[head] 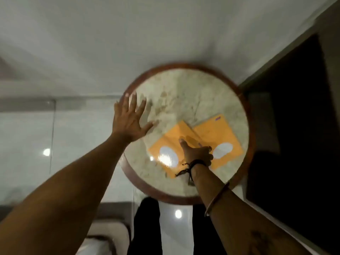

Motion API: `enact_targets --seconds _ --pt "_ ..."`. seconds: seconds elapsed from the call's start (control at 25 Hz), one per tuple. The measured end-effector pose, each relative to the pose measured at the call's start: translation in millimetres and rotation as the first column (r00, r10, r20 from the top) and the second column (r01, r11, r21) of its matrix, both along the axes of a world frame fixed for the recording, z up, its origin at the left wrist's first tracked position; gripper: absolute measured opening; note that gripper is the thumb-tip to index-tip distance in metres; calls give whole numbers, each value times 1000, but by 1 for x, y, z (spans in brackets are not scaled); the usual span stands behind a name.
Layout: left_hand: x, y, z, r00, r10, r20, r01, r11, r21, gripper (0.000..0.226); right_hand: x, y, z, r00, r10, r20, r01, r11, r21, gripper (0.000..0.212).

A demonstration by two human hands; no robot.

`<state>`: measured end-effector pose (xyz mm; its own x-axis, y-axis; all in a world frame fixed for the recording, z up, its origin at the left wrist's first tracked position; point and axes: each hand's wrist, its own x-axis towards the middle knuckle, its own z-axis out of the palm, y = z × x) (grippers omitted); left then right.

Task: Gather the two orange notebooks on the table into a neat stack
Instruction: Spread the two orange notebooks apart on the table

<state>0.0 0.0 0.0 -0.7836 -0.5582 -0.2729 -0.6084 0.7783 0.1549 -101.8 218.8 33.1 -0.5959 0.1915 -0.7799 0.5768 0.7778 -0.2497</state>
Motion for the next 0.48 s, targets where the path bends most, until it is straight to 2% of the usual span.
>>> enact_targets --seconds 0.12,0.2,0.28,0.36,0.44,0.48 --pt "-1 9 -77 994 85 74 -89 995 55 94 27 -7 -56 993 -119 -6 119 983 142 116" --pt "-1 23 -108 986 168 -11 -167 984 66 93 30 -3 -75 984 -166 -68 174 975 140 104" --pt "1 26 -123 977 200 -79 -198 980 27 93 20 4 -88 956 -272 -114 275 962 9 84" --pt "4 25 -124 975 198 -100 -197 980 17 94 15 7 -85 941 -332 -64 318 934 -164 57" --pt "4 26 -123 972 209 -103 -209 978 14 96 11 12 -70 951 -303 -59 282 931 -231 26" --pt "1 26 -122 972 209 -106 -209 978 9 96 7 14 -60 958 -265 -108 231 939 -255 21"
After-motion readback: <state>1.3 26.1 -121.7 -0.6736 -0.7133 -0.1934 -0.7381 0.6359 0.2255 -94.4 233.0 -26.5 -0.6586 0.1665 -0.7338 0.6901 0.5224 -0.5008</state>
